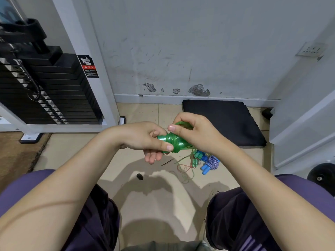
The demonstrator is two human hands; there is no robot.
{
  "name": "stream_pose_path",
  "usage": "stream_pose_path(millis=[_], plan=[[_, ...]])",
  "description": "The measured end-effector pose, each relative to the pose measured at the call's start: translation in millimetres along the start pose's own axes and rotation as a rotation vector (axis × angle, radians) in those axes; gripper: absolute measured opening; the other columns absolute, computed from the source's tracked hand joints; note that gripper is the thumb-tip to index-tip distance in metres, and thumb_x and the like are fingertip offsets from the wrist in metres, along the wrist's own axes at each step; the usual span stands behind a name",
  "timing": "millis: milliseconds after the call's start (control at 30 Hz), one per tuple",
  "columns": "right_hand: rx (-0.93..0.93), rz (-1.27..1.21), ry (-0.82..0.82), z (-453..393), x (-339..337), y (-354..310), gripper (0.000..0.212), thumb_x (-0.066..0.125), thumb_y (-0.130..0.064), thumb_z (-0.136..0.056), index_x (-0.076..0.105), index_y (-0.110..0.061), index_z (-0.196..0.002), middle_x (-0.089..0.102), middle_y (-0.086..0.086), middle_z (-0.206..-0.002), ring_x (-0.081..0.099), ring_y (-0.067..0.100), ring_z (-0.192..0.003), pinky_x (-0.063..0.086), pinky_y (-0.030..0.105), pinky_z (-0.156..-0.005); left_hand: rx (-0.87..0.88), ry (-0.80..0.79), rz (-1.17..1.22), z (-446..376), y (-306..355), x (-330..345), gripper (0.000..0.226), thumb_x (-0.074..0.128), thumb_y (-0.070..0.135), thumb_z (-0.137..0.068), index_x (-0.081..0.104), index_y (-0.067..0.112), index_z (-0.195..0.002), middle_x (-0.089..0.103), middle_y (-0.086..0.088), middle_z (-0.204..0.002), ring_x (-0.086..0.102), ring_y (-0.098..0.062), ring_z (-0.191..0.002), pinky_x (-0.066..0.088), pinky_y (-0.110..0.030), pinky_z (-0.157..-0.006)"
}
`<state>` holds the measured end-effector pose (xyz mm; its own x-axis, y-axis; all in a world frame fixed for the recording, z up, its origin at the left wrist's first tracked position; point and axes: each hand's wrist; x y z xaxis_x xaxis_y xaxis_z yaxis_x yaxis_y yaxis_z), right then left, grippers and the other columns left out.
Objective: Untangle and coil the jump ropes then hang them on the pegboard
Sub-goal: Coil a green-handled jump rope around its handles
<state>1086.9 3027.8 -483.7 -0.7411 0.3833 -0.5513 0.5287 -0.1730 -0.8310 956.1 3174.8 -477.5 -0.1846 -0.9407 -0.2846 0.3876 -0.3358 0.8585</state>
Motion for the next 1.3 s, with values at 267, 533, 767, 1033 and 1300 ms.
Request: stream_pose_path(millis=[267, 533, 767, 1033, 1300], plan=[[-0.038, 0.012, 0.087, -2, 1, 0, 0.022, 0.069, -0.029, -0.090, 0.064, -0.011, -0.077, 0.057, 0.015, -0.065, 0.042, 0.007, -0.058, 0.036, 0.024, -0.055, 0.017, 0.109, 0.119, -5, 1, 9, 0.043, 0.065, 0.045, -0.085, 0.064, 0.004, -0.098, 0.070, -0.010, -0.080, 0.059, -0.021, -0.057, 0.048, -0.026, -0.050], [0.023, -0.055, 0.054, 0, -1, 2, 0.027, 0.070, -0.026, -0.089, 0.046, -0.015, -0.094, 0.047, -0.001, -0.074, 0.039, 0.006, -0.063, 0.036, 0.024, -0.061, 0.079, 0.226, 0.117, -7, -3, 13, 0.024, 0.069, 0.022, -0.089, 0.068, 0.000, -0.100, 0.070, -0.011, -0.081, 0.068, -0.023, -0.066, 0.048, -0.023, -0.051], [0.065, -0.163, 0.001, -1, -5, 1, 0.021, 0.069, -0.032, -0.090, 0.059, -0.014, -0.087, 0.056, -0.003, -0.078, 0.048, 0.006, -0.068, 0.038, 0.027, -0.067, 0.136, 0.234, 0.133, -8, -5, 8, 0.026, 0.070, 0.020, -0.088, 0.066, -0.002, -0.101, 0.071, -0.015, -0.085, 0.069, -0.025, -0.070, 0.049, -0.026, -0.053], [0.144, -0.622, -0.146, 1, -17, -2, 0.017, 0.071, -0.026, -0.080, 0.068, -0.024, -0.096, 0.062, 0.004, -0.084, 0.047, 0.016, -0.057, 0.033, 0.025, -0.051, 0.258, 0.389, 0.407, -5, -1, -3, 0.039, 0.068, 0.019, -0.086, 0.061, -0.001, -0.119, 0.067, -0.010, -0.083, 0.062, -0.018, -0.065, 0.052, -0.023, -0.060], [0.158, -0.662, -0.199, -2, -14, 4, 0.039, 0.067, -0.009, -0.088, 0.055, -0.018, -0.124, 0.056, 0.007, -0.078, 0.032, 0.013, -0.052, 0.019, 0.029, -0.053, 0.374, 0.450, 0.597, -8, 1, 0, 0.040, 0.067, 0.017, -0.087, 0.055, 0.016, -0.125, 0.066, -0.018, -0.086, 0.061, -0.023, -0.065, 0.053, -0.026, -0.062]])
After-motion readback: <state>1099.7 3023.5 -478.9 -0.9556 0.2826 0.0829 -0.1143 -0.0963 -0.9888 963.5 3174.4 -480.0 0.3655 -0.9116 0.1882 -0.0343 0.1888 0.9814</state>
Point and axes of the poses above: each hand's wrist, its own z-axis away from the middle knuckle, its own x-axis out of the palm, y = z × x
